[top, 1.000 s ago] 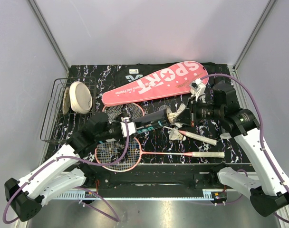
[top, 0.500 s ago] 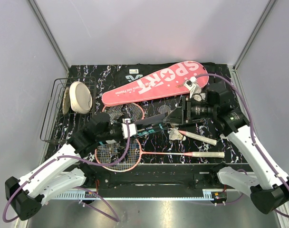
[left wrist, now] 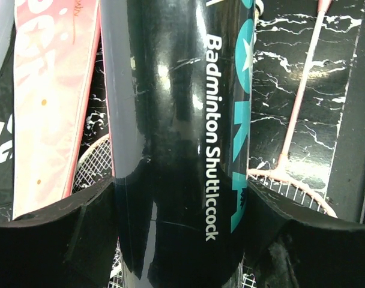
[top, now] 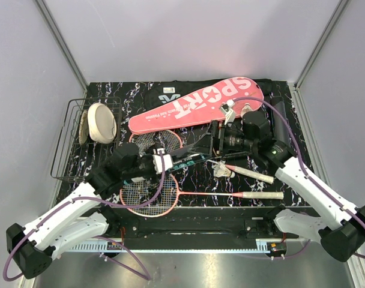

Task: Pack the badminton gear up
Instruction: Place the shuttlecock at the shuttle tube, then pick up the shuttlecock at the center of the board, then place the shuttlecock at the shuttle tube.

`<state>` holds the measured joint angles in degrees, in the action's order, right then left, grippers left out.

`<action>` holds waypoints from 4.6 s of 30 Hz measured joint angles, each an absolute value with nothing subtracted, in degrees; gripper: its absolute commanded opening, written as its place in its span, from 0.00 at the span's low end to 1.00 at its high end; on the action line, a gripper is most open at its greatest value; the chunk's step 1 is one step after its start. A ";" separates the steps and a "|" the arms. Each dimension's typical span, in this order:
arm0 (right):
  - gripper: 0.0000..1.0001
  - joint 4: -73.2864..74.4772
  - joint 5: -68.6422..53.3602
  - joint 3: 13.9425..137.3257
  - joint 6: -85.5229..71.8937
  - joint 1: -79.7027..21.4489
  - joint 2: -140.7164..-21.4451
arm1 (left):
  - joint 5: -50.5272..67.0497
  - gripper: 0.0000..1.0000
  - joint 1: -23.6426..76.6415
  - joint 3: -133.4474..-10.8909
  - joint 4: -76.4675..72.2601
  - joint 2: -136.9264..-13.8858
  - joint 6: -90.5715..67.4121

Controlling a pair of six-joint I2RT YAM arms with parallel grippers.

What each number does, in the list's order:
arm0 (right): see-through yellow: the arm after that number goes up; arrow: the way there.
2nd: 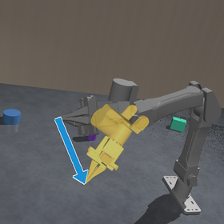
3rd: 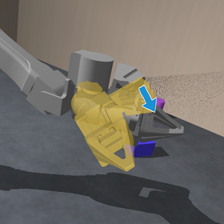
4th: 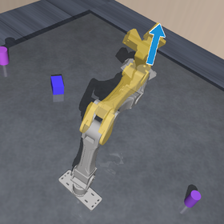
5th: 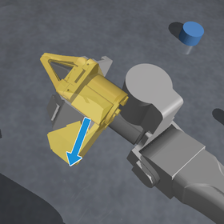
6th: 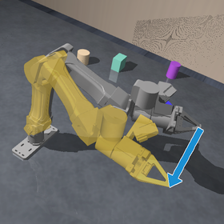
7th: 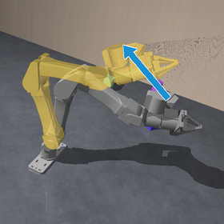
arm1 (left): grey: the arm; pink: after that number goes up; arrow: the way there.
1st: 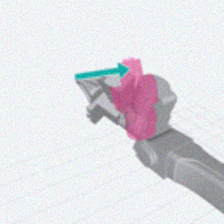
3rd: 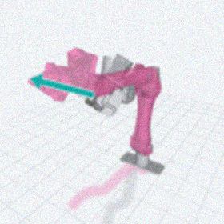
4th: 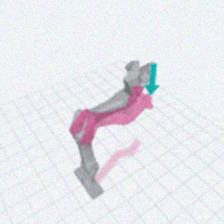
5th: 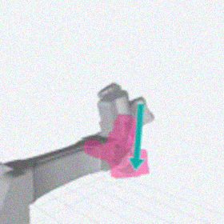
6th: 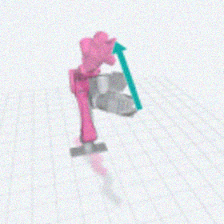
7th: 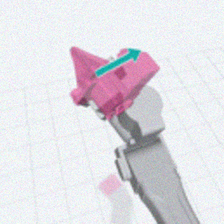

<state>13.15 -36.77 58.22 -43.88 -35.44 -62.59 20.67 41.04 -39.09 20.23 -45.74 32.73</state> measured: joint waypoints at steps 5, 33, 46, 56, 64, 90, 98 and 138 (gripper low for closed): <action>1.00 19.55 -30.20 61.69 -41.50 -32.82 -60.20 | 14.35 0.00 41.85 -38.98 17.52 -46.17 30.89; 0.70 19.66 -22.28 63.09 -19.53 -2.28 -96.12 | 0.93 0.00 41.56 -40.27 14.50 -47.48 26.96; 0.61 14.04 -30.11 70.39 -11.99 -2.28 -105.14 | 5.91 0.00 41.56 -40.80 14.61 -47.83 26.87; 0.43 14.35 -35.03 71.26 -11.70 -2.35 -108.95 | 6.83 0.00 41.56 -40.84 14.72 -48.51 26.48; 0.35 15.42 -35.57 71.26 -12.25 -3.81 -110.32 | 7.60 0.00 41.56 -41.32 16.29 -49.43 26.28; 0.00 12.95 -33.71 61.87 -26.30 -6.42 -58.37 | 7.35 0.00 42.76 -41.54 16.67 -50.98 27.00; 0.00 13.43 -36.18 61.84 -29.69 -12.69 -59.00 | 7.42 0.00 43.09 -41.54 16.86 -51.13 27.18; 0.71 7.99 -55.13 64.18 -44.10 -25.36 -69.17 | 8.36 0.00 44.91 -37.98 14.50 -44.62 29.54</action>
<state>7.99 -55.13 64.18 -44.10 -25.36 -69.17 8.36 44.91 -37.98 14.50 -44.62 29.54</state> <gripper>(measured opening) 0.685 0.724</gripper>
